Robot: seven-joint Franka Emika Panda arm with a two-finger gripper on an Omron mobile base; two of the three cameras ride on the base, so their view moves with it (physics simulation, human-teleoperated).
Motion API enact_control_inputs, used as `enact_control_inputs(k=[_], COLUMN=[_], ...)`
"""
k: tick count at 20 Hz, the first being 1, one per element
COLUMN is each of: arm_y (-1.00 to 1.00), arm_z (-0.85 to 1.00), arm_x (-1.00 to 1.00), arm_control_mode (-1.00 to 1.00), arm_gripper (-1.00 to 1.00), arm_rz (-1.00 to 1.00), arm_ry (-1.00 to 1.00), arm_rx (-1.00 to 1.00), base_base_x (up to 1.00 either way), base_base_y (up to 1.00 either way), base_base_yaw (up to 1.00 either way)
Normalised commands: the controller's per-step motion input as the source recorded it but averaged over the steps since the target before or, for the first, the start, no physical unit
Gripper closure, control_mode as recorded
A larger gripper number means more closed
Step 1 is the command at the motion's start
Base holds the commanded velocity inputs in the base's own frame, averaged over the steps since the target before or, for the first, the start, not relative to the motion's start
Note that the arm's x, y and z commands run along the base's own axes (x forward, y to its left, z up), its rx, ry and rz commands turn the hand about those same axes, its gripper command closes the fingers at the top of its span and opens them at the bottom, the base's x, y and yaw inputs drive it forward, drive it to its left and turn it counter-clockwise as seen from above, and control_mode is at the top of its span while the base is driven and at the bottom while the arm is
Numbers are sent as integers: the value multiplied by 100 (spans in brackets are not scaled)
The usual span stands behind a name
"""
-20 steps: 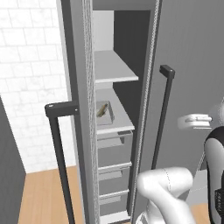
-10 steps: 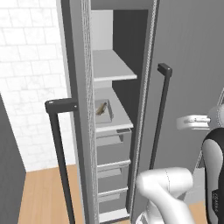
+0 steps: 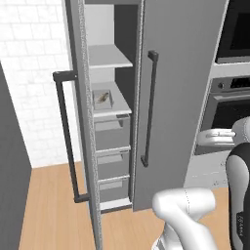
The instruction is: Take the meat container that has the fish and place it on the second highest rack of the freezer. Then take the vegetable container that has the avocado and corn and place it on the highest rack of the freezer.
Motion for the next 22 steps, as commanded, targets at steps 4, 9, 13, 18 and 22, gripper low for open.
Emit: enact_control_inputs(k=[4, 9, 13, 18, 22], arm_y=[0, 0, 0, 0, 0], arm_z=[0, 0, 0, 0, 0], arm_x=[0, 0, 0, 0, 0], arm_control_mode=[100, 100, 100, 100, 100], arm_gripper=[-100, -100, -100, -100, -100], arm_rz=[0, 0, 0, 0, 0], arm_ry=[0, 0, 0, 0, 0], arm_rx=[0, 0, 0, 0, 0], base_base_x=[-59, -14, 1, 31, 78], base_base_y=[-51, -81, -100, -97, -71], base_base_yaw=[-38, -62, -62, -51, -38])
